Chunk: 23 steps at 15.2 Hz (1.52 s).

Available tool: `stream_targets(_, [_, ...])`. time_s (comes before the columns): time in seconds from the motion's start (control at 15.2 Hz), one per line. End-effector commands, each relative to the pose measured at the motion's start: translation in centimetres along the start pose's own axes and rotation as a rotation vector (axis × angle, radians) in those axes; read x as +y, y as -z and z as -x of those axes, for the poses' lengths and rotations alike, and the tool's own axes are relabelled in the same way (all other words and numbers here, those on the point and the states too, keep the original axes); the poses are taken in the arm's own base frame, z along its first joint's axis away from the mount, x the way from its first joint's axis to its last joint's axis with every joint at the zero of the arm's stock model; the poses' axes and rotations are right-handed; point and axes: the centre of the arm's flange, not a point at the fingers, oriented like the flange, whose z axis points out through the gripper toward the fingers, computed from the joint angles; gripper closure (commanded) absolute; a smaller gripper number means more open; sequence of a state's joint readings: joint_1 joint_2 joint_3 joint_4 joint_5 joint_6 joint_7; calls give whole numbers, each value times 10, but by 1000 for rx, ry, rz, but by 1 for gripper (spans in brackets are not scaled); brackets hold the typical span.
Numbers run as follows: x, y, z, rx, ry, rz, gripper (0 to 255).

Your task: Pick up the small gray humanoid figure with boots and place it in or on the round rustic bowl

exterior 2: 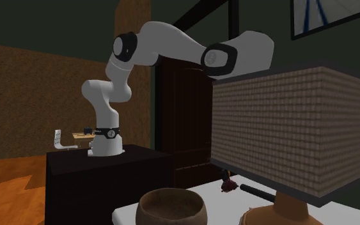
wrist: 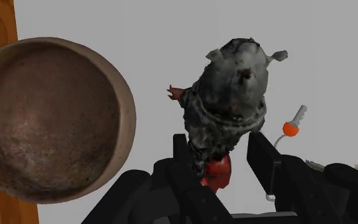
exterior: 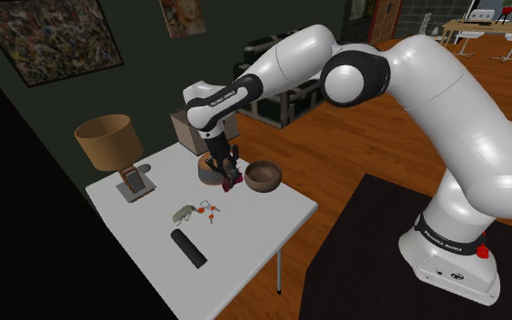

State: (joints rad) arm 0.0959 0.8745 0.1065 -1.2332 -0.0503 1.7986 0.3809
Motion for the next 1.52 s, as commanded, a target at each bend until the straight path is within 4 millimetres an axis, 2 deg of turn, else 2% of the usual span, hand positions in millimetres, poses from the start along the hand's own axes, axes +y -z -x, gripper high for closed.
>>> stream_targets(0.0, [1, 10, 3, 2, 0, 0, 255])
stream_targets(0.86, [6, 71, 22, 2, 0, 0, 255])
stream_targets(1.45, [124, 71, 20, 2, 0, 0, 255])
